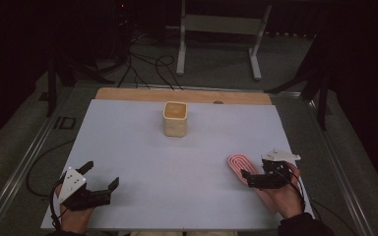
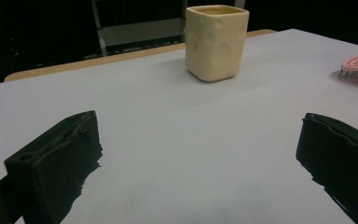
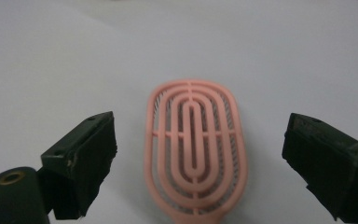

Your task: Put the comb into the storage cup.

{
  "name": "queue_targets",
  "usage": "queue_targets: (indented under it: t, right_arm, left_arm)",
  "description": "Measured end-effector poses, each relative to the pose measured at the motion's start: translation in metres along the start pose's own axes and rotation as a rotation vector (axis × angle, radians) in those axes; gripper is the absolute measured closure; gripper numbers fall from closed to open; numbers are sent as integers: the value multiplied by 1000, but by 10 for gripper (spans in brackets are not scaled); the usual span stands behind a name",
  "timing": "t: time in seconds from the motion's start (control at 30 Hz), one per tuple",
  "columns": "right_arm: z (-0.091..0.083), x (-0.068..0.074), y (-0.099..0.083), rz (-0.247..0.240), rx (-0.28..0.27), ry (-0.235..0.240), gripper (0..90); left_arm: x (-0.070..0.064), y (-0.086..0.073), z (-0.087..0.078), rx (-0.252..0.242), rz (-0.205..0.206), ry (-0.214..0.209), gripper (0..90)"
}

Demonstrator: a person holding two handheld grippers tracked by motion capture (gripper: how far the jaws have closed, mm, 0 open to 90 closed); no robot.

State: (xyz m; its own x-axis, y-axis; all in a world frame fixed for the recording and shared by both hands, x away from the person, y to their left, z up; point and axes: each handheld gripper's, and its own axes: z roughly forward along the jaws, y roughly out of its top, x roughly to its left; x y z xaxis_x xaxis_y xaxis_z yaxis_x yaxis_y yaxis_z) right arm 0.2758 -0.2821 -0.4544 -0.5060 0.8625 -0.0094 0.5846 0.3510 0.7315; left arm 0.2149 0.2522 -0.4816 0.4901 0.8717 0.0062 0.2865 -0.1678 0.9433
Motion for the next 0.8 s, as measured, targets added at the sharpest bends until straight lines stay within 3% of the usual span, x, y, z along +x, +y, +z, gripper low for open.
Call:
queue_targets:
  t: [0.2, 0.37, 0.8]
  right_arm:
    - [3, -3, -1, -20, 83, -2, 97]
    - [5, -4, -6, -7, 119, 7, 98]
    - [11, -6, -16, -19, 281, 61, 134]
  left_arm:
    - [-1, 0, 1, 2, -1, -2, 4]
    - [-1, 0, 1, 1, -1, -3, 3]
    - [0, -1, 1, 8, -1, -3, 4]
